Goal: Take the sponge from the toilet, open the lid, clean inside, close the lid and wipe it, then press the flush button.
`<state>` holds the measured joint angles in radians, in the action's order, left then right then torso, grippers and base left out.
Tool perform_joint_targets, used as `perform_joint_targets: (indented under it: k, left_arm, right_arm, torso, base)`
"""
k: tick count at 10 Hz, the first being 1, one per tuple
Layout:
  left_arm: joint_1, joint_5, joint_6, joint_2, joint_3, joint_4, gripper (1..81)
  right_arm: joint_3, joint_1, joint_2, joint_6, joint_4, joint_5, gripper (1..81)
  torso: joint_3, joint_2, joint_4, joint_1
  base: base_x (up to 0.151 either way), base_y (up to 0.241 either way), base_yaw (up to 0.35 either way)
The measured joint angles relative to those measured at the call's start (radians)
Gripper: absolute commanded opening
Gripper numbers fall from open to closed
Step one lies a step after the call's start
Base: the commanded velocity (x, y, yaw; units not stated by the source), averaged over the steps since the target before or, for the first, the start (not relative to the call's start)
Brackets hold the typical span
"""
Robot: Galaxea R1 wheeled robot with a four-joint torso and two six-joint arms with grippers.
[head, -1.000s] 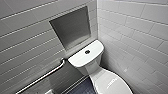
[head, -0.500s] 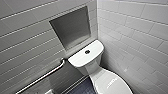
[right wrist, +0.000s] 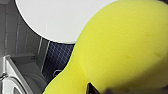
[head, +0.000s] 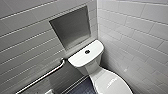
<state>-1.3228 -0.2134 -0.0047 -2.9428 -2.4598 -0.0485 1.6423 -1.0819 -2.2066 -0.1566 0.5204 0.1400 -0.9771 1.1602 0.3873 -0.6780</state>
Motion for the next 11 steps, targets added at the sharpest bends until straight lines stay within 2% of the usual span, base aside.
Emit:
perform_joint_targets:
  k: [2, 3, 5, 8, 11]
  left_arm:
    - [0.000, 0.001, 0.000, -0.005, -0.001, 0.000, 81.1]
    - [0.000, 0.003, 0.000, -0.005, -0.001, 0.000, 81.1]
    - [0.000, 0.003, 0.000, -0.005, -0.001, 0.000, 81.1]
    - [0.000, 0.001, 0.000, -0.005, -0.002, 0.000, 81.1]
    - [0.000, 0.000, 0.000, -0.005, -0.001, 0.000, 81.1]
  right_arm:
    - [-0.069, 0.104, -0.008, -0.007, -0.013, -0.010, 1.0]
    - [-0.071, 0.161, -0.020, -0.026, -0.027, -0.011, 1.0]
    - [-0.062, 0.262, -0.049, -0.025, -0.031, -0.059, 1.0]
    - [0.082, 0.411, -0.139, -0.022, -0.034, -0.156, 1.0]
    - [0.301, 0.442, -0.245, -0.019, -0.026, -0.229, 1.0]
  torso:
    - [0.000, 0.000, 0.000, 0.000]
    - [0.000, 0.000, 0.000, 0.000]
    - [0.000, -0.001, 0.000, 0.000]
    - [-0.001, -0.001, 0.000, 0.000]
    - [-0.001, -0.002, 0.000, 0.000]
  base:
    - [0.000, 0.000, 0.000]
    - [0.000, 0.000, 0.000]
    - [0.000, 0.000, 0.000]
    - [0.000, 0.000, 0.000]
    - [0.000, 0.000, 0.000]
